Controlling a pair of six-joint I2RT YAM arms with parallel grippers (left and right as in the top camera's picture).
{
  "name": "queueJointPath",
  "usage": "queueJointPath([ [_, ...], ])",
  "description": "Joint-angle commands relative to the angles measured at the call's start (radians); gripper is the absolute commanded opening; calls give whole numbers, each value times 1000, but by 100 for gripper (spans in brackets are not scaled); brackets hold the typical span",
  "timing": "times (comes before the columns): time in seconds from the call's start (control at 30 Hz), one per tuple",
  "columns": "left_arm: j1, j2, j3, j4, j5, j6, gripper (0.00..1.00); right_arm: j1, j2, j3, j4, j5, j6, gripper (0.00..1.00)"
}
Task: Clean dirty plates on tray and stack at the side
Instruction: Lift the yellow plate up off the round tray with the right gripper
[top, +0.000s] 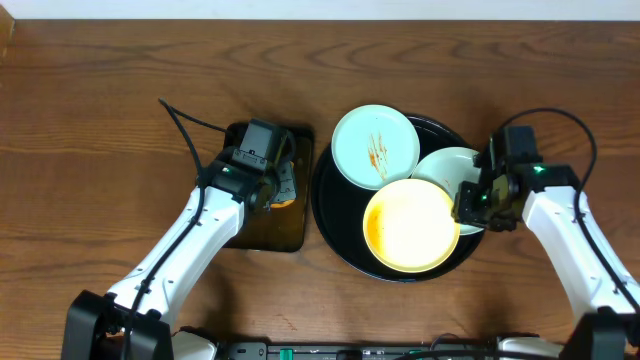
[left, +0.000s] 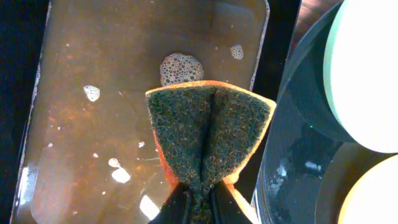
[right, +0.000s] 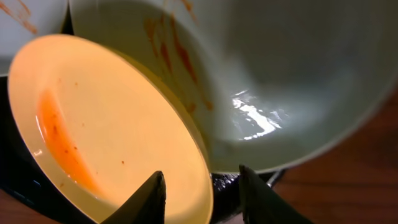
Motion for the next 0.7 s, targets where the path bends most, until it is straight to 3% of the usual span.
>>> queueJointPath([
  [0.0,4,-19,-3,-2,-13,18,8,-11,42,-37,33,-55,-27,35],
  [0.23,4,-19,-3,-2,-13,18,8,-11,106,-68,114,-55,-16,24],
  [0.4,4,-19,-3,-2,-12,18,9,-11,109,-68,149,-78,-13,1],
  [0.67,4,-19,-3,-5,-12,17,8,-10,67,-25,173,-175,-144,1],
])
